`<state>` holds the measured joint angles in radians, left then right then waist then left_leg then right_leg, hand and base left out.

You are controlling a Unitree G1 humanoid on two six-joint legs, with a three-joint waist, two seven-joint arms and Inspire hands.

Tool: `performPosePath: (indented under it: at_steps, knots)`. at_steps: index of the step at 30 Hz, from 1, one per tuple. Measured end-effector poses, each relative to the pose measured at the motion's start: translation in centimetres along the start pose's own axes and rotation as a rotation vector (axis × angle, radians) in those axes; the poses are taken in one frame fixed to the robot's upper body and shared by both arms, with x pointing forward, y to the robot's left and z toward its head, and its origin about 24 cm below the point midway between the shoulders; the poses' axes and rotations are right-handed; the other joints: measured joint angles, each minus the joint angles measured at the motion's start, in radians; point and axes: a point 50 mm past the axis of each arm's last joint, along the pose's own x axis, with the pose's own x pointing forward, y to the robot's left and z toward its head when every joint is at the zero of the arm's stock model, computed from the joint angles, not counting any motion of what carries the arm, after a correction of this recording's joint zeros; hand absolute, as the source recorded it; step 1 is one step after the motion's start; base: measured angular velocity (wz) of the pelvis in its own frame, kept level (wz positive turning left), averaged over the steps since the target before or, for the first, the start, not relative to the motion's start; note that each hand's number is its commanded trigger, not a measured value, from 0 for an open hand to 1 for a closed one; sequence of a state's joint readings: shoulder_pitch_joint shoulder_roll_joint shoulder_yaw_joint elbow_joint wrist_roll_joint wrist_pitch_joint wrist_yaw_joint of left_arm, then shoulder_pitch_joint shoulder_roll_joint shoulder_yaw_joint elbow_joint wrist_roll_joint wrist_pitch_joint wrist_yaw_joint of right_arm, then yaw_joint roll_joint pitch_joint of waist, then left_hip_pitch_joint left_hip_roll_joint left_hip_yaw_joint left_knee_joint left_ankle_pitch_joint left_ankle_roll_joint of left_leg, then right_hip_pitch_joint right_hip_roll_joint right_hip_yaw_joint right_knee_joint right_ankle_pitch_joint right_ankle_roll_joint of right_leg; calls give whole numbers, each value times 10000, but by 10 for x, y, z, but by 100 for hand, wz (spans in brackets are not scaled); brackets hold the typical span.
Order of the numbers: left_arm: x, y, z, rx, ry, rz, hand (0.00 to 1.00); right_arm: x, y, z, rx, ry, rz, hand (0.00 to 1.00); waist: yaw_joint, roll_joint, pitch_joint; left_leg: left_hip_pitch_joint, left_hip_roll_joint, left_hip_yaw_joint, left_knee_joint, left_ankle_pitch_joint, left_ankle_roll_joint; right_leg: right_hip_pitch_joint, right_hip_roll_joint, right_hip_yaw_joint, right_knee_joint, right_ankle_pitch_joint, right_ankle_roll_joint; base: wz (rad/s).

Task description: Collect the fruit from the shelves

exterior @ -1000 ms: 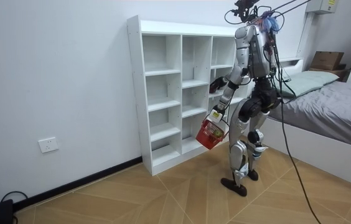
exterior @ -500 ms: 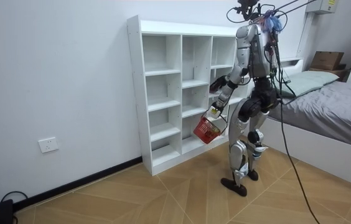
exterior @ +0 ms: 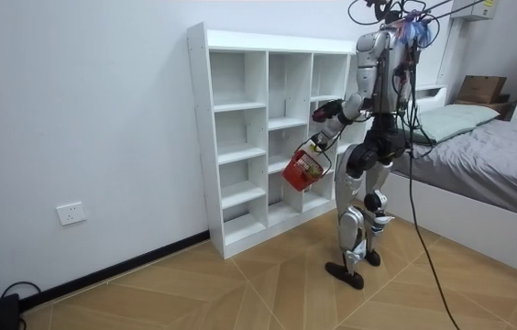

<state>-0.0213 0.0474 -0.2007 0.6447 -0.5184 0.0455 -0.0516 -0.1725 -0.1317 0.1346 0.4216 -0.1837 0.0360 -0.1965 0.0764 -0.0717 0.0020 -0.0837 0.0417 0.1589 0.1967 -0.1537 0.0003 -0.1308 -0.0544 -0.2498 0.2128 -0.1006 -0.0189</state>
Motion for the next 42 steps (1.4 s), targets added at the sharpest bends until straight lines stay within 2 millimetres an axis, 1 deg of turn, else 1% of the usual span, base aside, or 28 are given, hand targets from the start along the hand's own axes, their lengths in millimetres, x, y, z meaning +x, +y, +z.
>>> performPosePath:
  at_steps: [2, 4, 6, 8, 12, 14, 16, 20, 23, 26, 27, 28, 31, 35, 42]
  knots:
    - [-3, 0, -1, -37, -71, -30, 100, -5, 2, -3, -31, 12, 245, 100, -101, 84, -24, 156, -5, 26, -102, 0, 1, 130, 14, 9, -81, 15, 20, -7]
    - [-5, 0, -3, -68, -87, -37, 100, -8, 5, -6, -94, 98, 514, 100, -184, 163, -17, 383, -6, 94, -208, 0, 1, 287, 27, 37, -104, 7, 30, -7]
    - [-6, 0, -4, -95, -73, -42, 100, -11, 5, -6, -258, 35, 590, 100, -223, 198, -19, 461, -6, 86, -273, 1, -1, 332, 31, 41, -109, -5, 39, -2]
    - [-6, 0, -3, -92, -88, -52, 100, -14, 4, -3, -446, -172, 706, 100, -252, 199, -17, 462, -6, 75, -279, 1, -1, 335, 32, 37, -112, -11, 43, 0]
    - [-6, 0, -3, -104, -114, -63, 100, -16, 4, 3, -344, -465, 848, 100, -459, 195, -1, 704, -27, 69, -360, -4, 3, 594, 22, 29, -219, -35, 82, 1]
    - [-6, -1, -3, -62, -149, -76, 100, -18, 4, 5, -319, -543, 923, 100, -468, 180, 12, 868, -31, 86, -462, -6, -1, 727, 51, 121, -280, -51, 105, -3]
    - [-6, -3, 1, -3, -288, -154, 100, -20, 5, 7, -354, -672, 1104, 100, -440, 191, 25, 981, -20, 204, -512, -39, -17, 773, 103, 287, -280, -69, 119, -11]
    - [-6, -3, 3, 17, -363, -187, 100, -26, 5, 9, -391, -852, 1253, 100, -464, 214, 43, 1033, -6, 279, -533, -59, -22, 777, 116, 305, -280, -69, 118, -7]
    - [-7, -1, 3, -23, -370, -173, 100, -29, 6, 3, -152, -639, 1383, 100, -500, 219, 55, 1093, -9, 289, -550, -78, -20, 820, 117, 369, -281, -75, 128, -2]
    - [-7, 0, 4, 6, -373, -147, 100, -35, 8, -6, 135, -319, 1559, 100, -516, 268, 98, 1178, -10, 324, -551, -124, -14, 857, 129, 476, -277, -89, 148, -8]
    - [-7, 0, 3, 12, -364, -154, 100, -38, 9, -10, 186, -179, 1622, 100, -520, 278, 127, 1233, -15, 352, -581, -136, -13, 883, 142, 540, -277, -105, 167, -14]
    - [-7, 0, 3, 17, -353, -159, 100, -40, 10, -13, 205, -54, 1766, 100, -510, 283, 136, 1303, -17, 423, -652, -136, -14, 892, 156, 596, -277, -109, 172, -12]
    - [-7, -2, 3, 0, -355, -209, 100, -44, 15, -17, 205, 81, 2123, 100, -530, 268, 143, 1310, -12, 506, -675, -139, -14, 871, 169, 610, -286, -110, 173, -7]
    - [-6, -5, 2, -34, -347, -292, 100, -46, 22, -15, -111, -7, 2512, 100, -600, 266, 141, 1300, 8, 543, -676, -145, -23, 852, 186, 613, -288, -115, 165, -2]
    - [-6, -9, 1, -22, -317, -388, 100, -49, 36, -13, -259, -120, 3479, 100, -545, 273, 137, 1304, 11, 558, -650, -145, -25, 867, 183, 610, -293, -120, 160, 0]
